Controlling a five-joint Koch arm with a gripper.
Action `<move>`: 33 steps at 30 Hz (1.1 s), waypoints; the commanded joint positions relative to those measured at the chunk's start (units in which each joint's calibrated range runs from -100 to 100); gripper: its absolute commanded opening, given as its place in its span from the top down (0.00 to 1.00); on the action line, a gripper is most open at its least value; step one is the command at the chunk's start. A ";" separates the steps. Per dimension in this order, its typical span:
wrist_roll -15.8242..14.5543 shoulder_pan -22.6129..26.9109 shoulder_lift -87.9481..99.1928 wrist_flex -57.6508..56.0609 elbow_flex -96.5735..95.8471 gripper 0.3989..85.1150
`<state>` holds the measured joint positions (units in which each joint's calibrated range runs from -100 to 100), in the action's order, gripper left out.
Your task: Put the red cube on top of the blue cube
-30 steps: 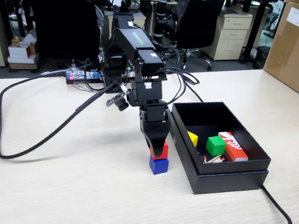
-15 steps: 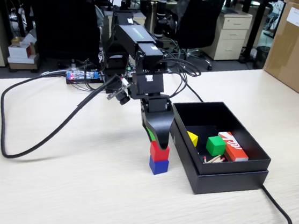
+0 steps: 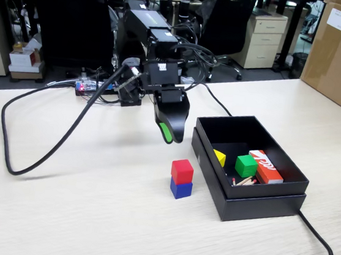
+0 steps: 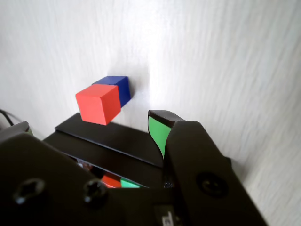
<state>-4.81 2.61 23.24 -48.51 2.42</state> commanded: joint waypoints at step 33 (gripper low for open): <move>5.96 -4.69 70.80 29.89 -77.49 0.41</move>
<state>0.32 -1.73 90.42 -23.42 -74.35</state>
